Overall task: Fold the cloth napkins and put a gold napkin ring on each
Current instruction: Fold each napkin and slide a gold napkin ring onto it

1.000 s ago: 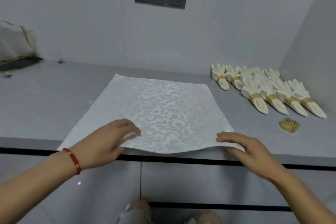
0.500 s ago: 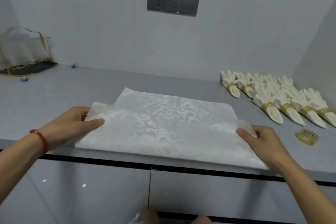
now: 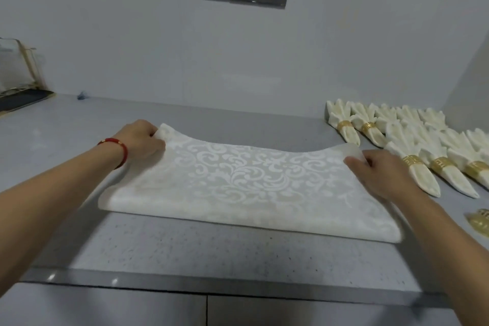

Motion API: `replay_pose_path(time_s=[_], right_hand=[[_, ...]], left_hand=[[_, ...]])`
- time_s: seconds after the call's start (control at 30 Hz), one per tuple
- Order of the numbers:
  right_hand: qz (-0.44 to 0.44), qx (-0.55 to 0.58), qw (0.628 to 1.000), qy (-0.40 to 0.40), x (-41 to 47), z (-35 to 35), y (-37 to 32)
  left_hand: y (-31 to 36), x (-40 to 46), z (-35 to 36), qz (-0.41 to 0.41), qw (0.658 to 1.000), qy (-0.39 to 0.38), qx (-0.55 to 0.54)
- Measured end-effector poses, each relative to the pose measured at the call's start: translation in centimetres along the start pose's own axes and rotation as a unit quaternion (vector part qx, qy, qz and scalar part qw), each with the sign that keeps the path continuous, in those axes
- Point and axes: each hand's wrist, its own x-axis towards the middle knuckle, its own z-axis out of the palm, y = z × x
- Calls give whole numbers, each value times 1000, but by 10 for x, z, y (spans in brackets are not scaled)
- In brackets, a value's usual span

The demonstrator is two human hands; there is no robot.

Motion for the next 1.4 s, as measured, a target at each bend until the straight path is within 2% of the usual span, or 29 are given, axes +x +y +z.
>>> replay_pose_path(time_s=[0.17, 0.33, 0.47, 0.93, 1.1, 1.4], right_hand=[[38, -16, 999, -17, 29, 30, 19], [81, -10, 996, -24, 37, 42, 26], [120, 39, 991, -51, 44, 38, 33], [136, -11, 988, -71, 61, 38, 30], [104, -29, 994, -16, 62, 38, 25], [123, -56, 990, -37, 65, 48, 29]], left_hand=[[-15, 22, 16, -16, 1000, -2, 26], [-30, 30, 20, -40, 998, 30, -27], [-36, 37, 21, -26, 999, 36, -8], [-30, 49, 26, -17, 997, 62, 41], [-30, 51, 25, -19, 995, 78, 63], [-28, 63, 25, -36, 996, 64, 56]])
